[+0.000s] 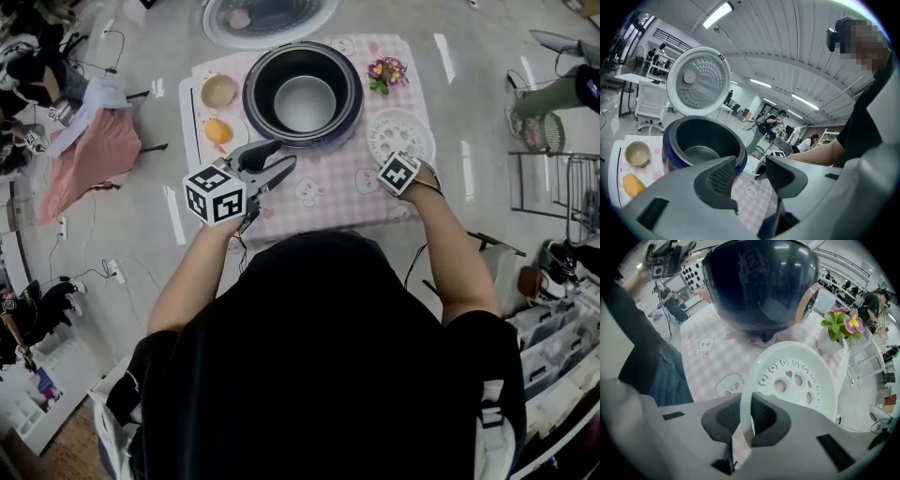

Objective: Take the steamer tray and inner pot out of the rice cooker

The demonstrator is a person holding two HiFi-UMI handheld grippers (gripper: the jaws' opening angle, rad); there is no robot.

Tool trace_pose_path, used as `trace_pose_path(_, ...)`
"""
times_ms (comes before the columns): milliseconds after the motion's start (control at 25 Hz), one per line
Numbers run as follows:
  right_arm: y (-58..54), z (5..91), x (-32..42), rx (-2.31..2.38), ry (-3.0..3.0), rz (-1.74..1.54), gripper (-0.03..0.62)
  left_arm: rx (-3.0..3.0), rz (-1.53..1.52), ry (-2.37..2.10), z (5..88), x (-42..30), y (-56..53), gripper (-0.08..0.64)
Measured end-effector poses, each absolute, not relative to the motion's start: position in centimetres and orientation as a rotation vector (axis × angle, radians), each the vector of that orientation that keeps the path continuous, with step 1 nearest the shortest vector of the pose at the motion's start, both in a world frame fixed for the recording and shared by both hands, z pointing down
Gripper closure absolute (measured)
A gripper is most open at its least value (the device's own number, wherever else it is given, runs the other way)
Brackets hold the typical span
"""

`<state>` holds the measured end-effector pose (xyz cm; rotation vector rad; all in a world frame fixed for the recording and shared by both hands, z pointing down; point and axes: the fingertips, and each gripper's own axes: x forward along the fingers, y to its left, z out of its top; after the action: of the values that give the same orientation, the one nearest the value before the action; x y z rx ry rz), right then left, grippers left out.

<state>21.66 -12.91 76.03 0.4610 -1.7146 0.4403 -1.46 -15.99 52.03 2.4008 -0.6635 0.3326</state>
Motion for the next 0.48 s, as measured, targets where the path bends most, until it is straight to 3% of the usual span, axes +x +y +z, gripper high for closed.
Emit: trace_pose_path(480,-10.7,79.6,21.6,0.421,-1.669,0.504,0.537,2.380,0.339,-0.681,52.6,-1.6,-16.8,0.344)
